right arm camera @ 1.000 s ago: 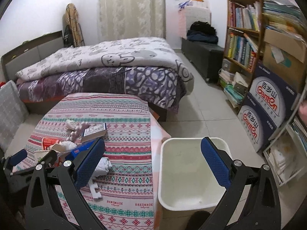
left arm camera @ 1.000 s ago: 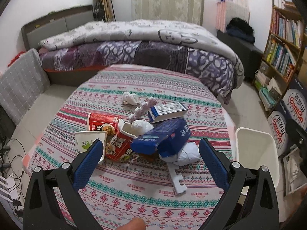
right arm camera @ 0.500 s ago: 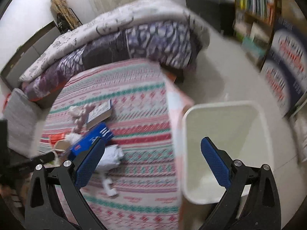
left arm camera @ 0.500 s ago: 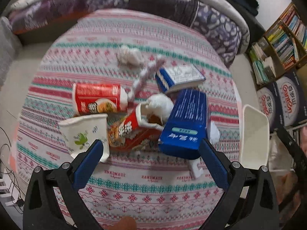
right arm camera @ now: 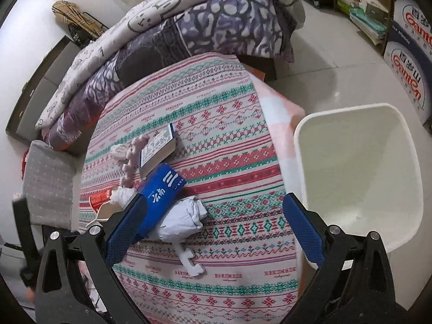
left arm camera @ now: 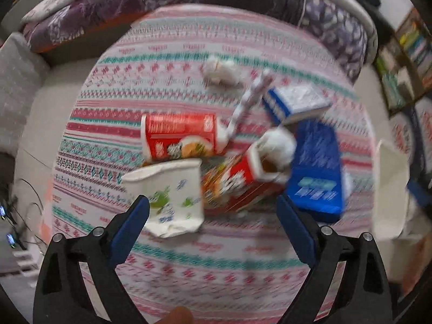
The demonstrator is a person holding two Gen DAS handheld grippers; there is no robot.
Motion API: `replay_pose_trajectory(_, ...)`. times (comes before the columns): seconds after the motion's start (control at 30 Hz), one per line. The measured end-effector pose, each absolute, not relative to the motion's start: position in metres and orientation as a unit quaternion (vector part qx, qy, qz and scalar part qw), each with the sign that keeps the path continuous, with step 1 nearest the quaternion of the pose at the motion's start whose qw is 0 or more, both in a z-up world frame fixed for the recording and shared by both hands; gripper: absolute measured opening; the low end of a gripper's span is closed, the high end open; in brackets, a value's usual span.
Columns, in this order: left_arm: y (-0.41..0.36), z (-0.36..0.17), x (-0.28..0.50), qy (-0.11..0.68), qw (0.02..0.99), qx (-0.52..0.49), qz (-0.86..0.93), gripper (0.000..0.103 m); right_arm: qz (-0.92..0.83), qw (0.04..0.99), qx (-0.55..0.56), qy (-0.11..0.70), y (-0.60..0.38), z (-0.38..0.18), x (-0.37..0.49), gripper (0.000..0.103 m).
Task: Collect trash
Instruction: 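Grasp the blue tissue box with the right tool while the left tool grasps the red noodle cup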
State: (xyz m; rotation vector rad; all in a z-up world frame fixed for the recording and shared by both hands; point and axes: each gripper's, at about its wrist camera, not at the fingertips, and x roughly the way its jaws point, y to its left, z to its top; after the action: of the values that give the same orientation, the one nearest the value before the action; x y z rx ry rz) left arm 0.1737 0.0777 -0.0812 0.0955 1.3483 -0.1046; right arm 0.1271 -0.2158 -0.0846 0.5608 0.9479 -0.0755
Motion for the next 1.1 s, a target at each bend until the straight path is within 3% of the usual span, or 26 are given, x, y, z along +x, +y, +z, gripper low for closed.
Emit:
replay_pose_trajectory(0.3,0.04,-0.115,0.171,0.595,0.781,0.144,-0.126,0.09,-0.019,0.815,0.319,0.483,-0.194,-0.107,0.157,0.096)
replay_pose_trajectory(0.37,0.037,-0.123,0.172,0.596,0.779,0.147,-0.129,0.071,-0.012,0.802,0.329,0.499,-0.186,-0.117,0.165,0.096)
replay_pose_trajectory(0.5,0.043,-0.125,0.169,0.589,0.785,0.152,-0.12,0.048,-0.004,0.774,0.354,0.525,-0.17,-0.139,0.18,0.096)
replay_pose_trajectory(0.53,0.048,-0.121,0.168,0.587,0.788,0.138,-0.124,0.023,0.0,0.77,0.359,0.527,-0.166,-0.141,0.183,0.096)
replay_pose_trajectory(0.7,0.078,-0.093,0.167,0.569,0.809,0.069,-0.133,0.017,0.009,0.768,0.37,0.523,-0.149,-0.147,0.198,0.097)
replay_pose_trajectory(0.73,0.079,-0.09,0.167,0.566,0.812,0.06,-0.133,0.0,0.009,0.769,0.37,0.521,-0.148,-0.148,0.199,0.097)
replay_pose_trajectory(0.8,0.088,-0.084,0.169,0.561,0.817,0.033,-0.132,0.0,0.01,0.773,0.374,0.513,-0.145,-0.149,0.202,0.095)
replay_pose_trajectory(0.9,0.097,-0.08,0.172,0.557,0.82,0.014,-0.131,0.0,0.021,0.78,0.365,0.508,-0.141,-0.147,0.207,0.084)
replay_pose_trajectory(1.1,0.091,-0.086,0.169,0.572,0.812,0.034,-0.109,0.001,0.019,0.779,0.367,0.508,-0.138,-0.148,0.21,0.09)
